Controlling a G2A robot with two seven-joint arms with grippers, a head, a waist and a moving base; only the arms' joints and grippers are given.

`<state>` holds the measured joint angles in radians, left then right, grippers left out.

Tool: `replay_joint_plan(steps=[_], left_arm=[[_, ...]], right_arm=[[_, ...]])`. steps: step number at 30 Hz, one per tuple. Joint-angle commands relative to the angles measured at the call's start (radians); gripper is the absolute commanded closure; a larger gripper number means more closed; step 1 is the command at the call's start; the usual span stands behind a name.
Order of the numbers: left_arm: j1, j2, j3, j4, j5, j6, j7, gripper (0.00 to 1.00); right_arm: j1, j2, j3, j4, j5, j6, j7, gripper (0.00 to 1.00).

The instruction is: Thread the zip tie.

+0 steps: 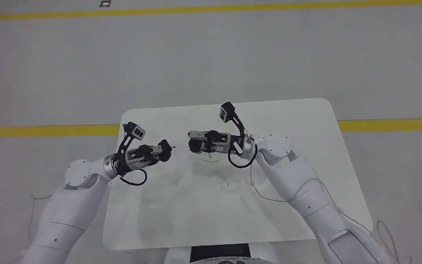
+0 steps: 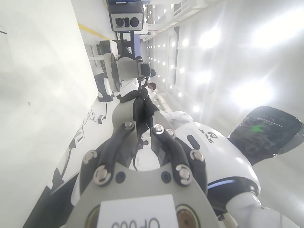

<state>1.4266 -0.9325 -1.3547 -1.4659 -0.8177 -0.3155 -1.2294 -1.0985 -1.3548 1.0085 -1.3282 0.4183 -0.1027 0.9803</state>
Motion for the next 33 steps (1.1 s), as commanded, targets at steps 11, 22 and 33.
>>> replay_joint_plan(steps=[11,22,33], left_arm=[[0.005,-0.002,-0.004,0.013,-0.059,-0.01,-0.043,1.0],[-0.006,-0.008,-0.102,0.024,-0.082,-0.024,-0.136,1.0],[-0.003,-0.024,-0.19,0.038,-0.106,-0.024,-0.161,1.0]], right_arm=[[-0.022,0.009,0.027,-0.02,0.018,-0.005,0.017,0.0],[-0.022,0.009,0.027,-0.02,0.018,-0.005,0.017,0.0],[-0.022,0.009,0.027,-0.02,0.018,-0.005,0.017,0.0]])
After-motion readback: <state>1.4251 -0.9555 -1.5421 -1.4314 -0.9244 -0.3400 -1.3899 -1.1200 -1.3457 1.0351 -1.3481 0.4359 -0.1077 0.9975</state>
